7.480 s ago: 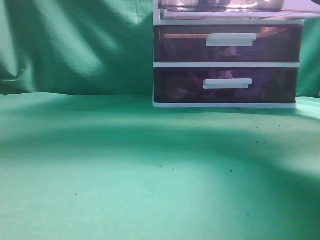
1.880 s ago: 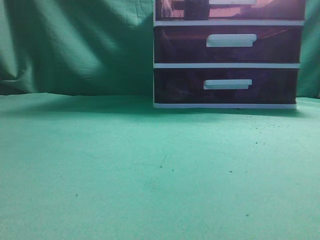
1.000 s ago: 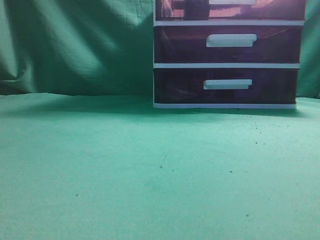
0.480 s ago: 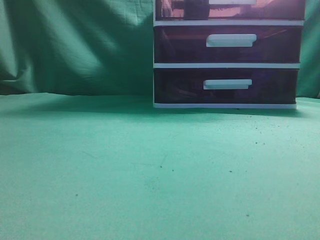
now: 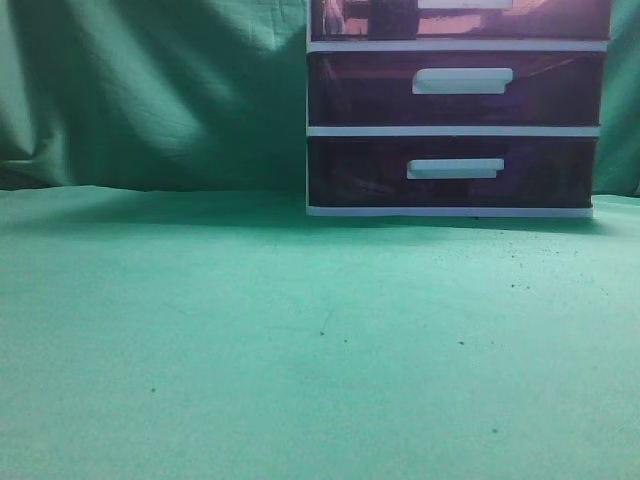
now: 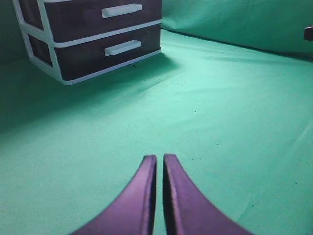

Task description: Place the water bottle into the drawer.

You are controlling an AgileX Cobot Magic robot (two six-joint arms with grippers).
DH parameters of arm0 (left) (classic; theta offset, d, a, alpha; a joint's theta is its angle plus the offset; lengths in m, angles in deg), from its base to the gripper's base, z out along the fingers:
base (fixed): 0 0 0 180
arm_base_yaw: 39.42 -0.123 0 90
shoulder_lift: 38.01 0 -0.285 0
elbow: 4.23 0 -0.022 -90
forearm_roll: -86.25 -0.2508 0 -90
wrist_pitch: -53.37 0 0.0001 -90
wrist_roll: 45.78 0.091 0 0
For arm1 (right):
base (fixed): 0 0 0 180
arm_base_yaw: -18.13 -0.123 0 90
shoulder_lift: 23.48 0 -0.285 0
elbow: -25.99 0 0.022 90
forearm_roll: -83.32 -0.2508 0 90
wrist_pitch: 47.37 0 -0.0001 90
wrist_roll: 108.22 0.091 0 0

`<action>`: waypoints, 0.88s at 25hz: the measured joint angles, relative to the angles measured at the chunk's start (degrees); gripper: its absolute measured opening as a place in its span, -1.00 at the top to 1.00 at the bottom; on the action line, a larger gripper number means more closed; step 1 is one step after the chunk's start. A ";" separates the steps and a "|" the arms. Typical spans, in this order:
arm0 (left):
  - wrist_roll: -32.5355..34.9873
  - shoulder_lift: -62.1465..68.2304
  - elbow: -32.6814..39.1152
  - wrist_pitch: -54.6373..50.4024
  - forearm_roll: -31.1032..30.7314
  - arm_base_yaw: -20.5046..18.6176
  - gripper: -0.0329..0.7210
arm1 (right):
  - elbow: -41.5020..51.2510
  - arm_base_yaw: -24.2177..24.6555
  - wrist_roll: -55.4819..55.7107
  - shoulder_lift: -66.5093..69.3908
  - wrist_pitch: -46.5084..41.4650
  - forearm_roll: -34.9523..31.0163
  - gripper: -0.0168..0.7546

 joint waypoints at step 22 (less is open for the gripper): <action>0.00 0.00 0.00 0.00 0.00 0.00 0.91 | 0.00 -0.29 1.56 0.00 -3.22 -1.25 0.96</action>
